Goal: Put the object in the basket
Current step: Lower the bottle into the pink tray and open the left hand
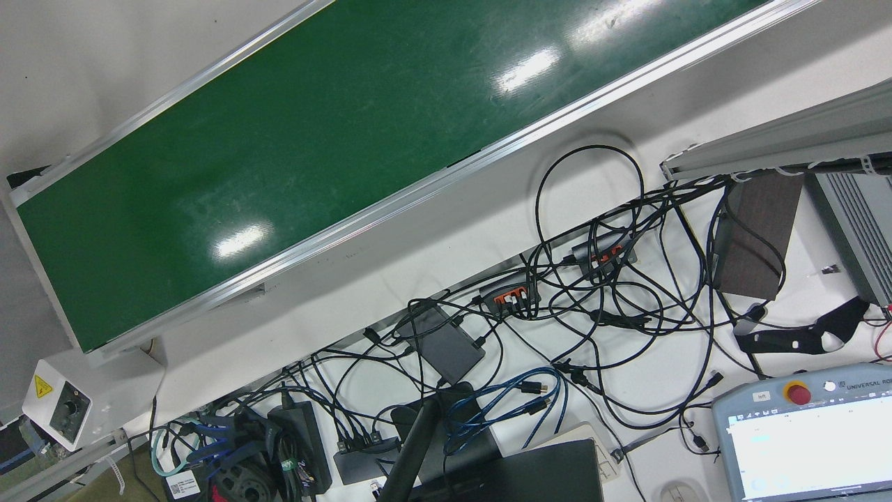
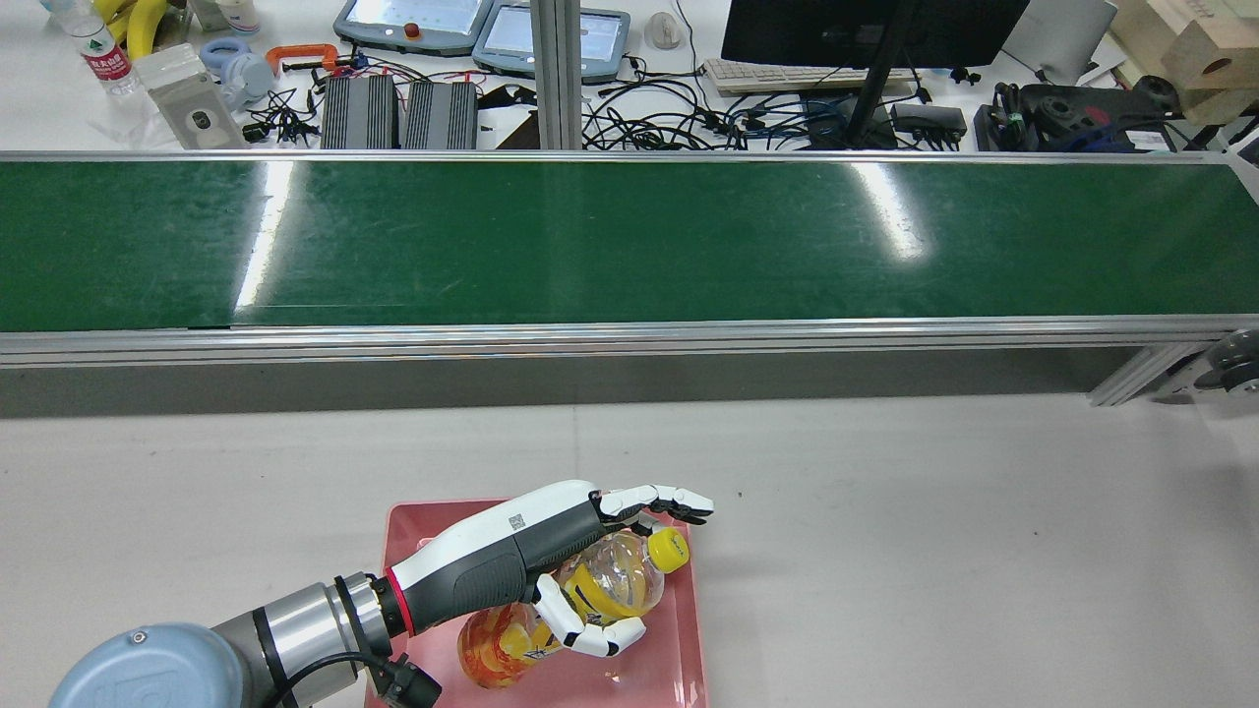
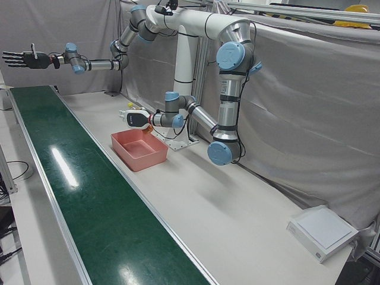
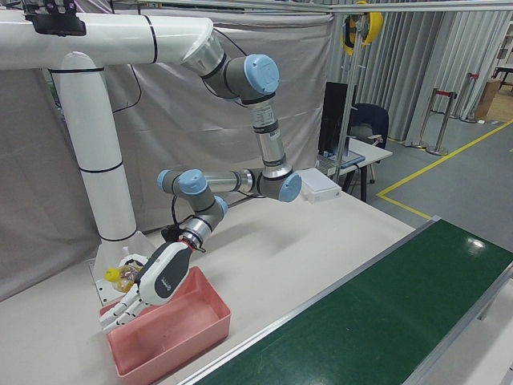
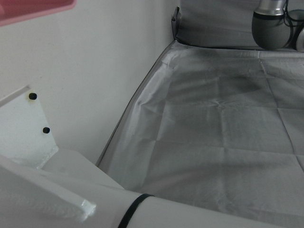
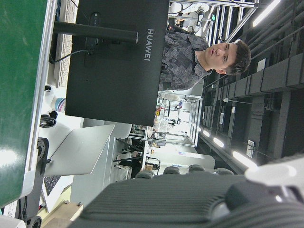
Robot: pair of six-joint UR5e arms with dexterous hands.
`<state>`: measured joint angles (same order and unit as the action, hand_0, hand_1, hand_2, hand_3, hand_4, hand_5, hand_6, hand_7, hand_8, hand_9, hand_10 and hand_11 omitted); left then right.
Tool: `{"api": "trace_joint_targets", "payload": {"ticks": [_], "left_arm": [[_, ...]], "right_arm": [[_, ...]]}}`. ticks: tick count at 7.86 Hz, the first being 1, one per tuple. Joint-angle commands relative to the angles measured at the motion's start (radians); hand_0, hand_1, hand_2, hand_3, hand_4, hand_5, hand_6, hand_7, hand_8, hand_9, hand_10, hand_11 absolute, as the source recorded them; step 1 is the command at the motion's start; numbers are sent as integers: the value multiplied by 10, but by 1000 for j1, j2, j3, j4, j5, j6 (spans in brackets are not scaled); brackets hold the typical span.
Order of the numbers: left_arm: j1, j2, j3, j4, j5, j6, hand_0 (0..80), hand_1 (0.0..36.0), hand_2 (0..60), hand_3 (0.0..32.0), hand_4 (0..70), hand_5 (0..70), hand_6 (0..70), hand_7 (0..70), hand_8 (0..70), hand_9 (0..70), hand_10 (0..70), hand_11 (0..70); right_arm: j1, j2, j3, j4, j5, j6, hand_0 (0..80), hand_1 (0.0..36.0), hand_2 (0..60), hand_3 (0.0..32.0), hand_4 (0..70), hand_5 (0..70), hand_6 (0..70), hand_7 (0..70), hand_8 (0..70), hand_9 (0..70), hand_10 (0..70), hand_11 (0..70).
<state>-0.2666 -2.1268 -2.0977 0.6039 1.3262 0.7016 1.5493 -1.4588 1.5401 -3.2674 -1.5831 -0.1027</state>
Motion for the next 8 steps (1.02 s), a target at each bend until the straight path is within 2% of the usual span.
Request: {"api": "trace_joint_targets", "payload": {"ticks": [1, 3, 8], "left_arm": [[1, -2, 1, -4, -1, 2, 442, 73, 0, 0, 0, 48, 0, 13, 6, 24, 78, 125], [-5, 1, 1, -4, -1, 1, 448, 71, 0, 0, 0, 8, 0, 0, 0, 0, 49, 84], [-57, 2, -24, -6, 8, -13, 447, 79, 0, 0, 0, 1, 0, 0, 0, 0, 49, 84]], "right_arm": [[0, 0, 0, 0, 0, 0, 0, 0, 0, 0, 0, 0, 0, 0, 0, 0, 0, 0], [0, 0, 0, 0, 0, 0, 0, 0, 0, 0, 0, 0, 0, 0, 0, 0, 0, 0], [0, 0, 0, 0, 0, 0, 0, 0, 0, 0, 0, 0, 0, 0, 0, 0, 0, 0]]}}
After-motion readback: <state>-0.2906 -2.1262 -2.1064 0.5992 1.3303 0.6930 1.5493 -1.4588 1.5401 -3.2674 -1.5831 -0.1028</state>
